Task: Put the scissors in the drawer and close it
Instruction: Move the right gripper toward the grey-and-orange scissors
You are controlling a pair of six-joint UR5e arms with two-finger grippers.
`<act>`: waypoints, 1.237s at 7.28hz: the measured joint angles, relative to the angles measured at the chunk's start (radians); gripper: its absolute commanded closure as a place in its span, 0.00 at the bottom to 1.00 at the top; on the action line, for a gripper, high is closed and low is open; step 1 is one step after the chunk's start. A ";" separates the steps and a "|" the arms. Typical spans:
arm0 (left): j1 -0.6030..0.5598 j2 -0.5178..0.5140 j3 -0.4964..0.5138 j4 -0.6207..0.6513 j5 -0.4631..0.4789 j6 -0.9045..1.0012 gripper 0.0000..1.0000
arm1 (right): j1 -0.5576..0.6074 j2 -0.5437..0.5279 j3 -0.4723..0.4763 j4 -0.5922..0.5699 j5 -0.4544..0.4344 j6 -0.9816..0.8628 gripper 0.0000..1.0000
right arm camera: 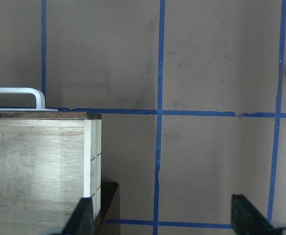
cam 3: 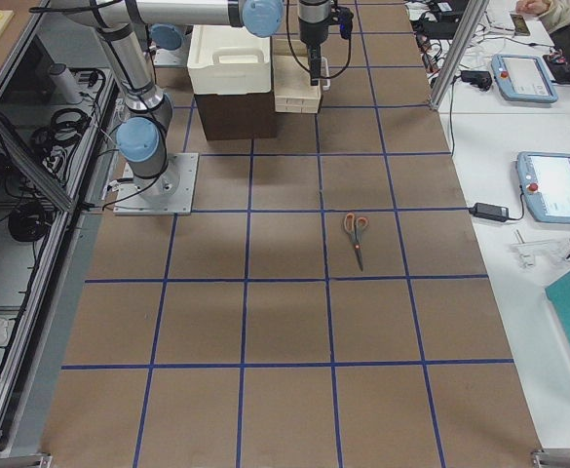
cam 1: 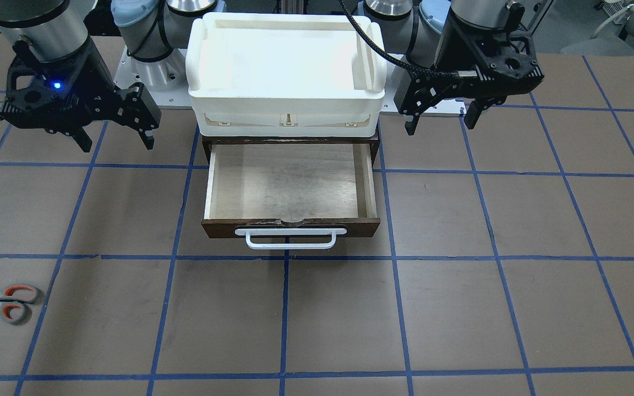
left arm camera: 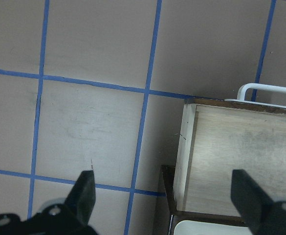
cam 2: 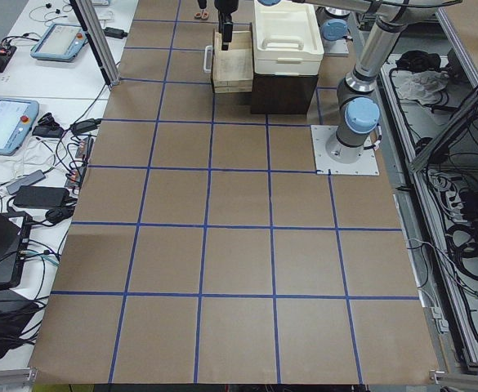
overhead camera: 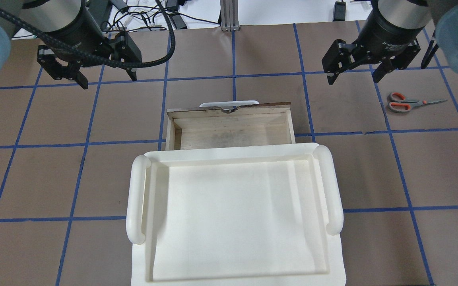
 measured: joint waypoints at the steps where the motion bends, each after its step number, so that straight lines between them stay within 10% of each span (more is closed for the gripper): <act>1: 0.000 -0.001 -0.001 -0.003 -0.002 0.000 0.00 | 0.000 0.000 0.000 0.001 -0.003 -0.001 0.00; 9: -0.002 0.014 -0.001 -0.030 -0.008 -0.001 0.00 | -0.016 0.008 0.001 -0.006 -0.025 -0.030 0.00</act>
